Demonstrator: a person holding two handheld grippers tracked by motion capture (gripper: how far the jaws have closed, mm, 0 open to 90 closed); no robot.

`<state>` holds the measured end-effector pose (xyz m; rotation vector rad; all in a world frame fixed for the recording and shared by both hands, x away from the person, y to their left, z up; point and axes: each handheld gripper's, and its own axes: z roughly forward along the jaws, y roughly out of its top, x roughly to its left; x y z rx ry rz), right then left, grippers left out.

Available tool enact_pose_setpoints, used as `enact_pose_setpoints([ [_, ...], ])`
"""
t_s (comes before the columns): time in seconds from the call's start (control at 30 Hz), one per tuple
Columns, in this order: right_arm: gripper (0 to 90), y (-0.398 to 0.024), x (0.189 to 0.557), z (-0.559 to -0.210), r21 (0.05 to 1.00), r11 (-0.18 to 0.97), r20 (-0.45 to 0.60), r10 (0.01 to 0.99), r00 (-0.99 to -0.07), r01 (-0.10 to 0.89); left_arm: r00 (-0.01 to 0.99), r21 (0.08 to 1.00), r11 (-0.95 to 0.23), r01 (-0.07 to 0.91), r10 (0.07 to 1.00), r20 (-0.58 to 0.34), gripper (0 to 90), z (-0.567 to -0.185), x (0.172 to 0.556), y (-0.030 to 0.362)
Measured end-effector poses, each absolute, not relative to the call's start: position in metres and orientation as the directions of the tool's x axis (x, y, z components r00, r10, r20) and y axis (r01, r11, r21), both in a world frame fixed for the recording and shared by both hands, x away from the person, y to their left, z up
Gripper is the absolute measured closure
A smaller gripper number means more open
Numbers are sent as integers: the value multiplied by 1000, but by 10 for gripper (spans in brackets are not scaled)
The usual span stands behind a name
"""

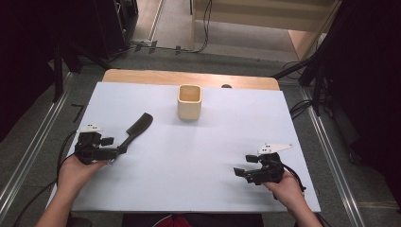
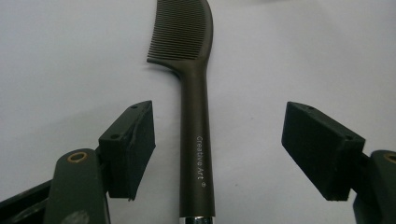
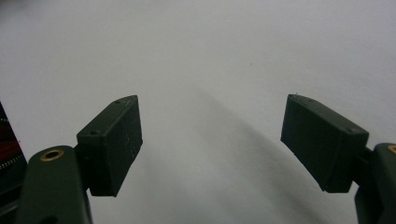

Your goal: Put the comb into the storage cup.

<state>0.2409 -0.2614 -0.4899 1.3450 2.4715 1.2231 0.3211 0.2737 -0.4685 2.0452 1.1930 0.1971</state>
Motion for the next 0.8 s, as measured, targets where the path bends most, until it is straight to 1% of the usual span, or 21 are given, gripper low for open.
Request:
enact_pose_setpoints([
  [0.6,188,-261,241,-490,674,301,287,735,-614,675,542,653,-288,700,810,-223,268,-476,322,275],
  [0.8,188,-261,241,-490,674,302,286,734,-615,674,552,655,-296,695,804,-222,287,-478,319,274],
])
